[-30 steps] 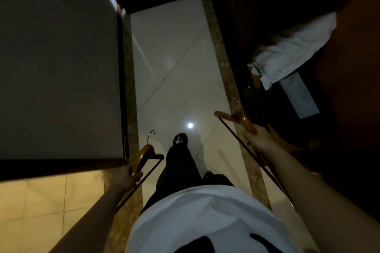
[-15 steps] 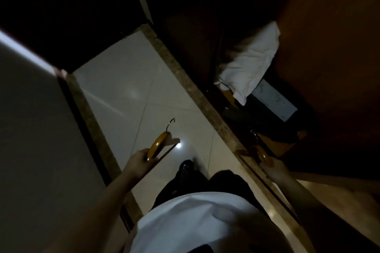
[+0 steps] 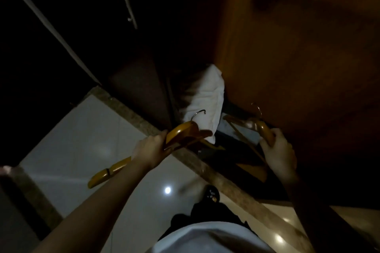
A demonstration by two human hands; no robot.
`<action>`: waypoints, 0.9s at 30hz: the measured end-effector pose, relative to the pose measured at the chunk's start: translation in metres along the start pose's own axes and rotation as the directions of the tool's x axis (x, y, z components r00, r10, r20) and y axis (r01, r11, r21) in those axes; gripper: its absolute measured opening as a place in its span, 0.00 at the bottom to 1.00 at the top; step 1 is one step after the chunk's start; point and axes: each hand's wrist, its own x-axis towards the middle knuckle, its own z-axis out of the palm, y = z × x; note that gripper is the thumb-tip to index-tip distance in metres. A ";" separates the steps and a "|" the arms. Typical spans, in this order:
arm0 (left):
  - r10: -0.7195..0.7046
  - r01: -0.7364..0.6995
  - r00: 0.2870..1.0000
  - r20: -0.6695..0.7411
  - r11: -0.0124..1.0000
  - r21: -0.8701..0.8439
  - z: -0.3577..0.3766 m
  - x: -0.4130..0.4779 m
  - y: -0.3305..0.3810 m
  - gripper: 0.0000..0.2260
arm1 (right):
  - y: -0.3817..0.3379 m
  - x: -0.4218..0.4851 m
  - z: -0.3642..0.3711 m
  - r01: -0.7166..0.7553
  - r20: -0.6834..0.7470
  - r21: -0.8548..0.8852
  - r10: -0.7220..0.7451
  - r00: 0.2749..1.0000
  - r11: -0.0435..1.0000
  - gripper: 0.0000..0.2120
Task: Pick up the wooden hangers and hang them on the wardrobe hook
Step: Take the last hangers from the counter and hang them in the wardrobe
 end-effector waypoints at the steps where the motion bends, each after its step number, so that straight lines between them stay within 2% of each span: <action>1: 0.031 -0.031 0.999 -0.032 1.000 -0.002 -0.008 0.014 0.008 0.17 | -0.010 0.013 -0.011 0.035 -0.014 0.014 -0.035 0.999 0.999 0.13; 5: 0.193 -0.183 0.974 -0.115 0.978 0.098 -0.044 0.061 0.041 0.16 | -0.038 0.055 -0.052 0.209 -0.065 0.073 -0.204 0.977 0.975 0.13; 8: 0.359 -0.334 0.925 -0.125 0.925 0.183 -0.081 0.089 0.064 0.16 | -0.058 0.082 -0.084 0.272 -0.098 0.074 -0.264 0.959 0.960 0.15; 13: 0.578 -0.527 0.805 -0.135 0.801 0.286 -0.146 0.122 0.099 0.22 | -0.098 0.097 -0.128 0.338 -0.120 0.122 -0.324 0.938 0.933 0.14; 17: 0.711 -0.660 0.685 -0.160 0.698 0.279 -0.190 0.138 0.124 0.35 | -0.130 0.084 -0.161 0.423 -0.241 0.076 -0.395 0.887 0.903 0.19; 20: 0.774 -0.710 0.620 -0.133 0.625 0.324 -0.222 0.145 0.141 0.35 | -0.151 0.071 -0.186 0.443 -0.318 0.030 -0.411 0.854 0.896 0.23; 23: 0.832 -0.774 0.543 -0.113 0.548 0.318 -0.256 0.145 0.162 0.36 | -0.174 0.056 -0.213 0.507 -0.395 0.011 -0.462 0.794 0.862 0.26; 27: 0.869 -0.830 0.472 -0.147 0.494 0.258 -0.300 0.144 0.186 0.37 | -0.207 0.035 -0.250 0.641 -0.509 0.021 -0.544 0.668 0.767 0.27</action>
